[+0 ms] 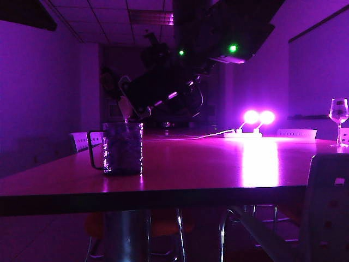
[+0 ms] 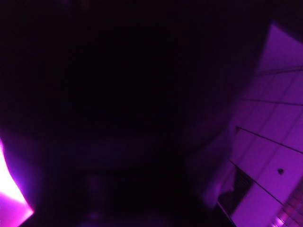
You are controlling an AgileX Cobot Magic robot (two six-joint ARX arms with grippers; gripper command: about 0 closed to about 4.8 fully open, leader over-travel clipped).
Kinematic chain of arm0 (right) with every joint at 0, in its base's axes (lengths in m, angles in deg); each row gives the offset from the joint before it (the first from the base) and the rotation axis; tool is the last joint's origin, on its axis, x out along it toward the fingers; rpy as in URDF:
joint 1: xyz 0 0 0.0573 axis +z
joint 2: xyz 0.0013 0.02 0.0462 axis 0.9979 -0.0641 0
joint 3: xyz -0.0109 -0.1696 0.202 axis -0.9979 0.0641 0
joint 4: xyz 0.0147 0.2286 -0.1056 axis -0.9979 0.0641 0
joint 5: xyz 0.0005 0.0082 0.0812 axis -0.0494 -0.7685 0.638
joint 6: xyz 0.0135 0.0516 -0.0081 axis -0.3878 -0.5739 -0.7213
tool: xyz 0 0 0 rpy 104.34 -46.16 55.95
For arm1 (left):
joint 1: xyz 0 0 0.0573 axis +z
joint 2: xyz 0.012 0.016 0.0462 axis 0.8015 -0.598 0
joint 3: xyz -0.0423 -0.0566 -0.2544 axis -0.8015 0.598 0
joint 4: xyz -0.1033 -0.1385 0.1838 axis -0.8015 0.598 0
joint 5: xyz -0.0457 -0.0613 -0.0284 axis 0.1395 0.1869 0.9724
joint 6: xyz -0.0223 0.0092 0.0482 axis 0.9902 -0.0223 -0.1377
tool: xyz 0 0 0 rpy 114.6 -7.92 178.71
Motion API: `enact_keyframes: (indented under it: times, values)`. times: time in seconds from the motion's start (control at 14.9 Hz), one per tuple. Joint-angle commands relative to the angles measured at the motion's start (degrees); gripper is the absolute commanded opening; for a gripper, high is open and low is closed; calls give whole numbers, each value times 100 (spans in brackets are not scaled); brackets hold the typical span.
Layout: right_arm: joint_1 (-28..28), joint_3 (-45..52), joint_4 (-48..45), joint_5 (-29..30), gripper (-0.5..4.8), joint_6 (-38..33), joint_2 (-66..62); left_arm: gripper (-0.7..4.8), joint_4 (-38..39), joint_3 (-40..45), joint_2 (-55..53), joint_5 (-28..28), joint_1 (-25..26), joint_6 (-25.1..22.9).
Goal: Pick up the black thermos cup, pour some water from it into the cup, and then put the thermos cup back on the table.
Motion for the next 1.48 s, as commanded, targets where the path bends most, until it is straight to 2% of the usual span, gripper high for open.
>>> enact_keyframes:
  times: [0.07,1.48]
  values:
    - [0,-68,-374,50,192,144,59,-7,-33,-35,13,61,-9,0]
    - [-13,-66,-496,162,192,144,59,-7,-31,-35,15,81,-11,2]
